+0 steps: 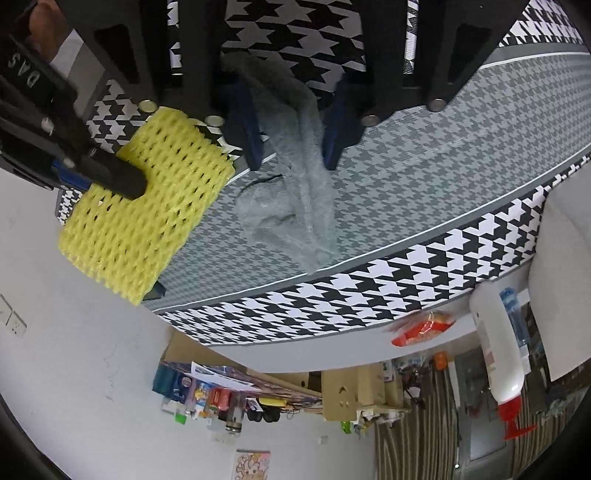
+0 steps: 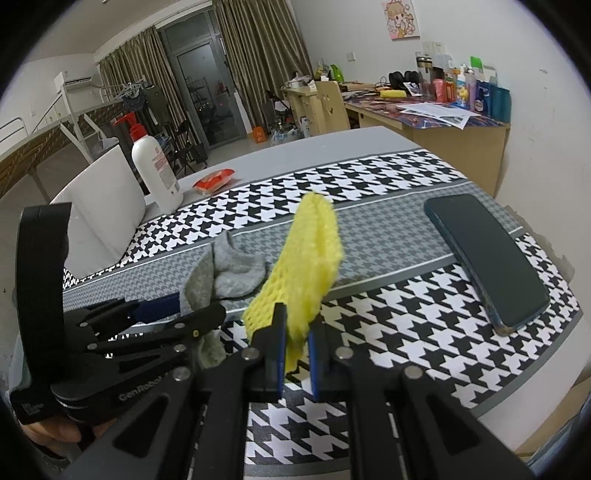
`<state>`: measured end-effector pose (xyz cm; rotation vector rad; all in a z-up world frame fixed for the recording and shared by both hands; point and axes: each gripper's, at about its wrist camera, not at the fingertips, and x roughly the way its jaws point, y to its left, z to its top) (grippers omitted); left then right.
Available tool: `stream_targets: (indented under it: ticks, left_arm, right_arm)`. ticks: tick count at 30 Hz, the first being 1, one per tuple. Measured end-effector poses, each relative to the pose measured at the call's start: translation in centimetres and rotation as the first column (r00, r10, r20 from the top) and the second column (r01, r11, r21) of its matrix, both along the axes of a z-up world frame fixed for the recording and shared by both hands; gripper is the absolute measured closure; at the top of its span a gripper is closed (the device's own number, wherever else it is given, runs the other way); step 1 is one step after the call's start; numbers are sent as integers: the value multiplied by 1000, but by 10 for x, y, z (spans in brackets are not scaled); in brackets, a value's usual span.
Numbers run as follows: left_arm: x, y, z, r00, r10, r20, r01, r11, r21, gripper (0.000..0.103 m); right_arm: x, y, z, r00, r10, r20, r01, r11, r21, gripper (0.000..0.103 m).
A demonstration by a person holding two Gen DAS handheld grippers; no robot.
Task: Organize soft objects
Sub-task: 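Close left gripper on the grey sock while right tool holds the yellow foam net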
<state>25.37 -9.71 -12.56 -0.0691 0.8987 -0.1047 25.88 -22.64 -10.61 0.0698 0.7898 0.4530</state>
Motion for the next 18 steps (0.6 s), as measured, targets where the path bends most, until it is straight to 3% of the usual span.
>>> stream_targets:
  ticks: [2,3,8,9,11,14,18]
  left_arm:
    - [1,1,-1,1000,7,1,-7,1000,5,84]
    - [2,1,-2,1000,10,3,-10,1000,4,86]
    - [0,3,-2,1000,9,7,-9,1000,6,91]
    - [-2,3,-1,1000,7,8,-7,1000,6,92]
    - [-4,3,0,1000,-2,7,2,1000,-4,92]
    - [-8,4,2,1000,-5,13,5,1000,-16,92]
    - [-17,7,10,999,-8,38,9,1000,-24,93]
  right_arm:
    - [0,2,0,1000,1,0,-1,1000,0,63]
    - [0,2,0,1000,-1,4,1,1000,2,58]
    - [1,6,-1,1000,-3,7,3,1000,-3,55]
    - [1,7,-1,1000,-4,3,4,1000,-4,57]
    - [3,7,-3,1000,-8,-6,8,1000,-7,74]
    - [6,7,-9,999,-15,-41,15,1000,-5,90]
    - [6,2,-8,999,-22,-43,23,1000,13,91]
